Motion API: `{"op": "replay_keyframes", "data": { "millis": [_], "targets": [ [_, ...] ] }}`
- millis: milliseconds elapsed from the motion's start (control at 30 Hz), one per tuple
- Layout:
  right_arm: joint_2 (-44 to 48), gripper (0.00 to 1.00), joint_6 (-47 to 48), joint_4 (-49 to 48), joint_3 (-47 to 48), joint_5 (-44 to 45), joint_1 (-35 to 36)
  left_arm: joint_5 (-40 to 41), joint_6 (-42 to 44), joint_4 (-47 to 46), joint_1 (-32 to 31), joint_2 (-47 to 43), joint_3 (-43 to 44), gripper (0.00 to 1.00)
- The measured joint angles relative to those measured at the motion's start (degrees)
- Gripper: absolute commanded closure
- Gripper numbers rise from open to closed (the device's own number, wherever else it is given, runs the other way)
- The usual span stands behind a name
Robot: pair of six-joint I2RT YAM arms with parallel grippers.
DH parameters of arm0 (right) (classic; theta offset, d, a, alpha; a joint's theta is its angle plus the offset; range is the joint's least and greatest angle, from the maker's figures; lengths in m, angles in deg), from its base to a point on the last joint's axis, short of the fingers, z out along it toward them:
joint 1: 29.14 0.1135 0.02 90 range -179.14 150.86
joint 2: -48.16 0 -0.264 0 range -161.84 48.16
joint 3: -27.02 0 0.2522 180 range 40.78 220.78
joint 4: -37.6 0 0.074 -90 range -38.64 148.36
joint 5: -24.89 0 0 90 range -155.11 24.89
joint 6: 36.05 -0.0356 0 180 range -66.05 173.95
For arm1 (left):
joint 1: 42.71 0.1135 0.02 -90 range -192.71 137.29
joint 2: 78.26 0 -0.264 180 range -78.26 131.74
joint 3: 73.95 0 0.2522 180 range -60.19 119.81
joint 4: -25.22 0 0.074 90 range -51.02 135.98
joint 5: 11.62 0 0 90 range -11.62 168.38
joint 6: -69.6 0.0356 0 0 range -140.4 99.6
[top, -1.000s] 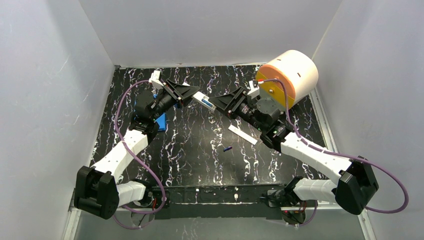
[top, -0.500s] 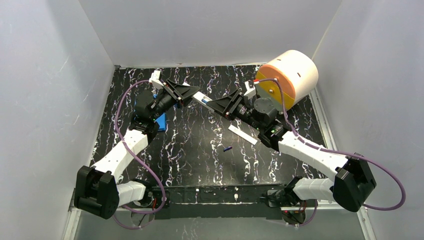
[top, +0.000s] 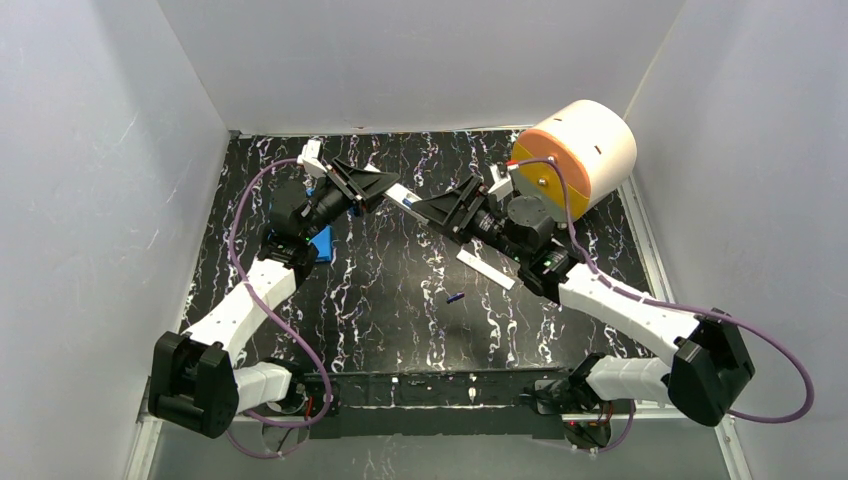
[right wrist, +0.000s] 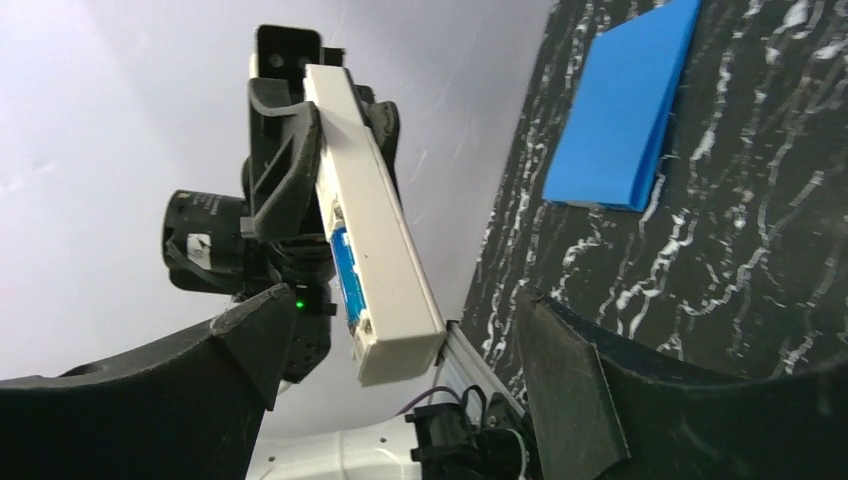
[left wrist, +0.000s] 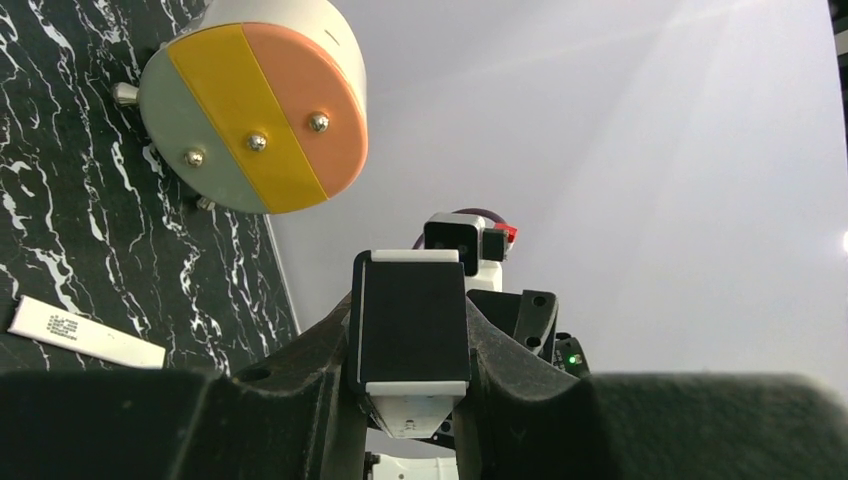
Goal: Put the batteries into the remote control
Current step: Load the battery into the remote control, then pick up the battery from the center of the board.
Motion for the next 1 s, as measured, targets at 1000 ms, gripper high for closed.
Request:
{"op": "replay_keyframes", "data": {
  "millis": [1000],
  "targets": [
    [-4.9, 0.28, 15.7, 57.8, 7.1, 15.1, 0.7, -6.3, 42.6, 34.3, 4.8, -16.6, -0.7, 1.0]
  ]
}}
